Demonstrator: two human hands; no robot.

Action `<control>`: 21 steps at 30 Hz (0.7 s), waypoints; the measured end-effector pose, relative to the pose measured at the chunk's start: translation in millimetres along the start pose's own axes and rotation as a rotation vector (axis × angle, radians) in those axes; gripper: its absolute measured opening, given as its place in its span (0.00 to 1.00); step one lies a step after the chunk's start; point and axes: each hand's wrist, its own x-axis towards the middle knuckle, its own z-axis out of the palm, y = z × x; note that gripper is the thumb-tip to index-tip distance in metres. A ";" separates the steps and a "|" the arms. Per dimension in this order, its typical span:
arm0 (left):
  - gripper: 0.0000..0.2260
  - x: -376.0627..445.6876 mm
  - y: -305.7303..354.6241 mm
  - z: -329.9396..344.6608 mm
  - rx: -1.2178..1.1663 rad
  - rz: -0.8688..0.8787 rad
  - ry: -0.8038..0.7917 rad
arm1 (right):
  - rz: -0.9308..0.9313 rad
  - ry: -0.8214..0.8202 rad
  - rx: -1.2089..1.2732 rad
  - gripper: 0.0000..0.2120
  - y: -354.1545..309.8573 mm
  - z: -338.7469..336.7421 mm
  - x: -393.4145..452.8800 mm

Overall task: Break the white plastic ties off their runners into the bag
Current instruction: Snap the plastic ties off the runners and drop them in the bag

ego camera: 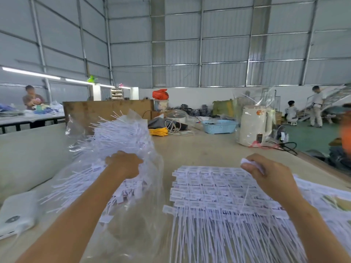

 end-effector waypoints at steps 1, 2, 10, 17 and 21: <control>0.22 0.0 7.6 -5.3 0.005 -0.036 0.003 | 0.010 -0.037 0.015 0.09 0.1 -1.9 0.1; 0.21 1.2 12.4 -9.8 -0.005 -0.053 0.001 | 0.013 -0.069 0.035 0.09 0.0 -3.4 0.5; 0.08 9.2 7.1 -0.3 -0.390 0.082 0.000 | 0.004 -0.259 0.233 0.12 11.6 -7.6 2.0; 0.09 -14.6 28.6 -20.0 -0.048 0.046 0.212 | -0.004 -0.245 0.395 0.19 12.6 -8.5 2.1; 0.13 -78.5 99.6 -44.2 -0.829 0.432 0.595 | -0.001 -0.200 0.416 0.18 10.7 -3.7 3.9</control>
